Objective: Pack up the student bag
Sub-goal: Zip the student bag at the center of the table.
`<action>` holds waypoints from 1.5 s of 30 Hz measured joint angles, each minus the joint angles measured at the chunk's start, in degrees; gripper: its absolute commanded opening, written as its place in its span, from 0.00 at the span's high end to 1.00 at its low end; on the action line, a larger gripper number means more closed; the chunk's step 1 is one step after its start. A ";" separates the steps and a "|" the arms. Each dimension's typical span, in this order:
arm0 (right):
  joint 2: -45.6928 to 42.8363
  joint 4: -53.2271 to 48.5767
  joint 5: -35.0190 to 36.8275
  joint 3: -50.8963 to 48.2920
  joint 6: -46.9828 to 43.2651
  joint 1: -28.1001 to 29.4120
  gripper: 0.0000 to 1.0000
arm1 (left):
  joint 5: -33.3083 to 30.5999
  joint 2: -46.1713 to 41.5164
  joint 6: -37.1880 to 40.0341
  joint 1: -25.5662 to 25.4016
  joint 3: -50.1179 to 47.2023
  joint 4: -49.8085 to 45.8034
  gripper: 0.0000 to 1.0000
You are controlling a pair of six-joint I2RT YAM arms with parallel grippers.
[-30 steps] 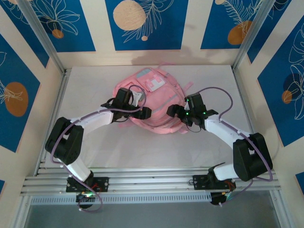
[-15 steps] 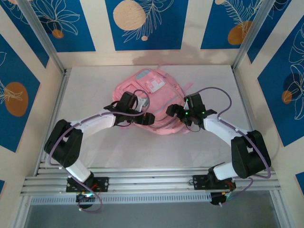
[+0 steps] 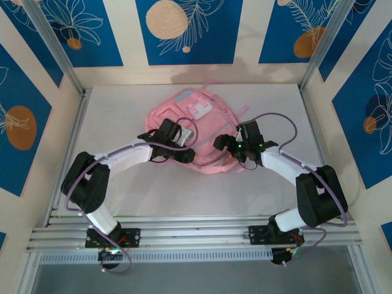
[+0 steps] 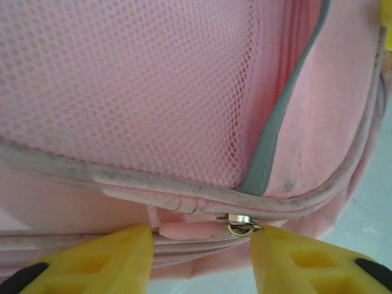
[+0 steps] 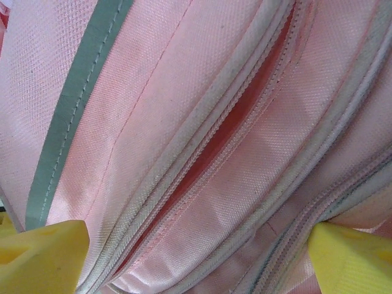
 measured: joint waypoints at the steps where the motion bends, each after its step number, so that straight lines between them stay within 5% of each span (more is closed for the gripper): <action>1: 0.00 0.02 -0.02 0.00 -0.02 0.02 0.08 | -1.25 0.00 0.85 -0.24 0.09 0.00 0.40; 10: 0.85 0.59 -0.44 0.00 0.04 0.02 0.08 | -5.27 2.03 6.32 -1.64 1.20 0.46 0.52; 19: 3.34 3.52 -0.57 0.00 1.53 1.07 0.13 | -1.14 4.68 9.29 -2.05 1.42 2.51 1.00; 28: 8.07 5.75 0.52 0.66 4.33 1.90 0.45 | 2.14 3.96 6.56 -2.56 1.57 1.31 1.00; 38: 10.01 6.38 1.03 2.56 4.92 3.19 0.47 | 10.56 7.61 0.48 -5.01 4.20 0.33 1.00; 45: 6.67 3.76 2.21 2.56 3.76 3.58 0.34 | 14.75 9.42 -4.57 -5.62 5.90 0.15 0.51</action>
